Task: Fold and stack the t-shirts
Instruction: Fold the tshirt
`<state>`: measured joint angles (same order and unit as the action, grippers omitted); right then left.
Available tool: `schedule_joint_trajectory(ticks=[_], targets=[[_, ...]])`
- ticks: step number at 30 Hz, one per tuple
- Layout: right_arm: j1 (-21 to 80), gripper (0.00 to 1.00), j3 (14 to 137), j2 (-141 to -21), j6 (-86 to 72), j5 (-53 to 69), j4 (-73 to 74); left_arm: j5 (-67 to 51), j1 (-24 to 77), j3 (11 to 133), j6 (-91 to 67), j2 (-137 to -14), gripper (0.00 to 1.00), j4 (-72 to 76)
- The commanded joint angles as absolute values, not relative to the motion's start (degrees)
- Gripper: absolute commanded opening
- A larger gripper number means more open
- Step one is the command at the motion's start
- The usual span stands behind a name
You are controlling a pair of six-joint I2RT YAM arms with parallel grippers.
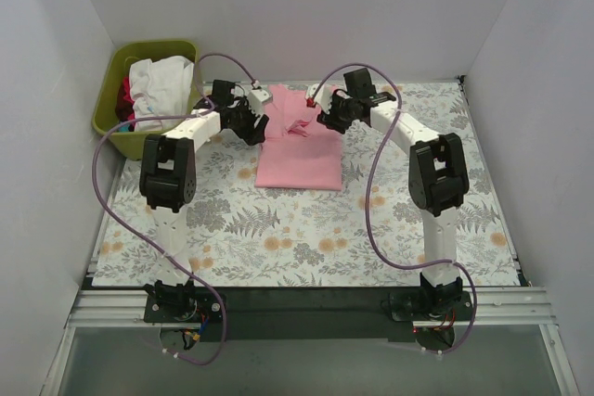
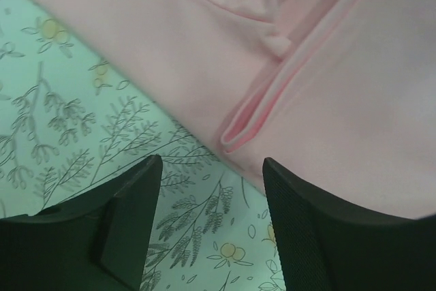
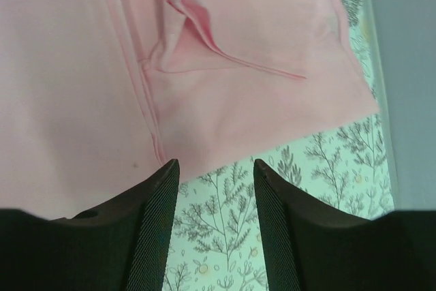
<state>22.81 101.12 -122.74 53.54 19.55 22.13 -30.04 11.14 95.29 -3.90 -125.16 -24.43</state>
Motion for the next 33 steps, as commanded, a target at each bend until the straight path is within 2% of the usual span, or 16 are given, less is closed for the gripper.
schedule_joint_trajectory(ticks=[1,3,5,7,11,16,26,30,33], targets=[[21.18,0.54,101.97,-116.38,44.31,19.86,18.81,-29.09,9.14,93.09,-11.94,-116.49,0.60,-18.38],[20.92,0.50,100.29,-113.13,40.02,21.78,19.86,-32.31,9.14,89.93,-14.85,-113.05,0.60,-17.14],[20.83,0.40,97.40,-110.41,37.28,24.33,22.67,-35.49,9.32,84.65,-16.95,-108.23,0.58,-17.14],[20.74,0.30,95.63,-109.43,32.03,28.99,25.56,-39.98,9.93,80.36,-17.75,-106.18,0.50,-18.10],[20.83,0.20,93.52,-111.43,24.36,34.53,27.07,-44.20,10.81,76.30,-23.89,-105.46,0.43,-18.37],[20.83,0.19,93.51,-116.45,18.99,37.79,26.89,-46.41,10.99,76.20,-35.30,-110.73,0.43,-17.84],[20.30,0.19,93.17,-126.20,17.58,33.67,26.81,-41.31,10.90,75.06,-41.48,-117.86,0.42,-20.47],[20.04,0.21,91.50,-125.52,19.24,33.13,27.68,-42.97,10.90,73.39,-42.28,-117.08,0.42,-22.32],[19.95,0.29,89.74,-119.72,20.83,35.58,28.12,-45.86,10.90,72.07,-38.17,-111.48,0.49,-23.11]])
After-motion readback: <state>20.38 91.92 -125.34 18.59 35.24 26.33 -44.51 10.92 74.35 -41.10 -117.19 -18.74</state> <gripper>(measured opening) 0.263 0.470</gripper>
